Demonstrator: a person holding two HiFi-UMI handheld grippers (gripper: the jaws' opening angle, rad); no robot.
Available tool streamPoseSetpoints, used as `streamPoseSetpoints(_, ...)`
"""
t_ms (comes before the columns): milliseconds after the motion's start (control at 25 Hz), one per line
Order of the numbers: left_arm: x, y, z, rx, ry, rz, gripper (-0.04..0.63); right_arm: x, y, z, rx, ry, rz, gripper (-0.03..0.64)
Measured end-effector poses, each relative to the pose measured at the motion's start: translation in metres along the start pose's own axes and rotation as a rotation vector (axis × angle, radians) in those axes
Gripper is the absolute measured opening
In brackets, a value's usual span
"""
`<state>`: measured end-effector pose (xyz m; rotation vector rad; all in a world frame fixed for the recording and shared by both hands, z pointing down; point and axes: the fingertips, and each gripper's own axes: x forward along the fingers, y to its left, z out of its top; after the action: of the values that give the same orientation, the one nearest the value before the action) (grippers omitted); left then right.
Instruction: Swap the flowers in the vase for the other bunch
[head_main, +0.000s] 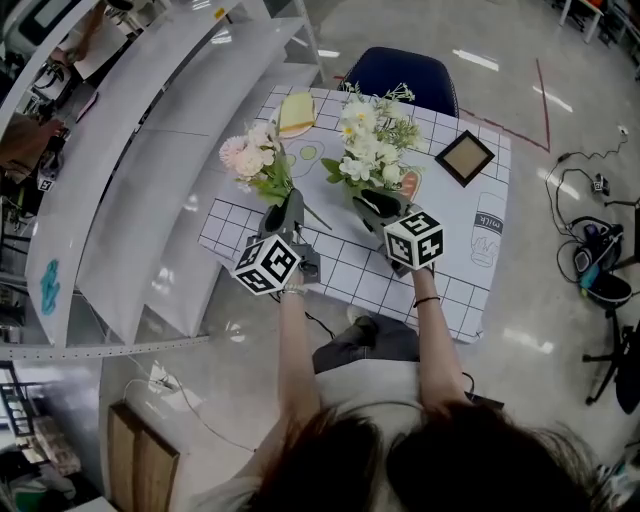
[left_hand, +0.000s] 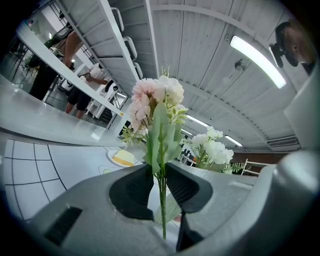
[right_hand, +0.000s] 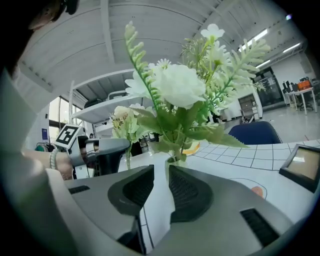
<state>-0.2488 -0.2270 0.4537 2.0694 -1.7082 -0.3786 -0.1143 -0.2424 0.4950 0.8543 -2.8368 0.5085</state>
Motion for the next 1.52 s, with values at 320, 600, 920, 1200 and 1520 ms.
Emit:
streamPoseSetpoints(320,-0.013,-0.012,-0.004,-0.013,-0.02,0.019,0.078,-0.012,0.02,0.007,-0.018,0.005,0.111,0.051)
streamPoseSetpoints(600,-0.023,-0.024,-0.008,-0.01,-0.027,0.022,0.08,-0.022,0.031,0.02,-0.029,-0.02,0.161,0.034)
streamPoseSetpoints(920,-0.032,-0.036,-0.004,0.007,-0.04,0.021,0.08,-0.032,0.039,0.041,-0.034,-0.075,0.188,0.018)
streamPoseSetpoints(1200,-0.037,-0.046,-0.003,0.027,-0.042,0.017,0.078,-0.039,0.047,0.052,-0.066,-0.1,0.204,0.011)
streamPoseSetpoints(1520,-0.044,-0.058,-0.005,0.062,-0.044,0.012,0.08,-0.049,0.055,0.055,-0.107,-0.101,0.226,0.009)
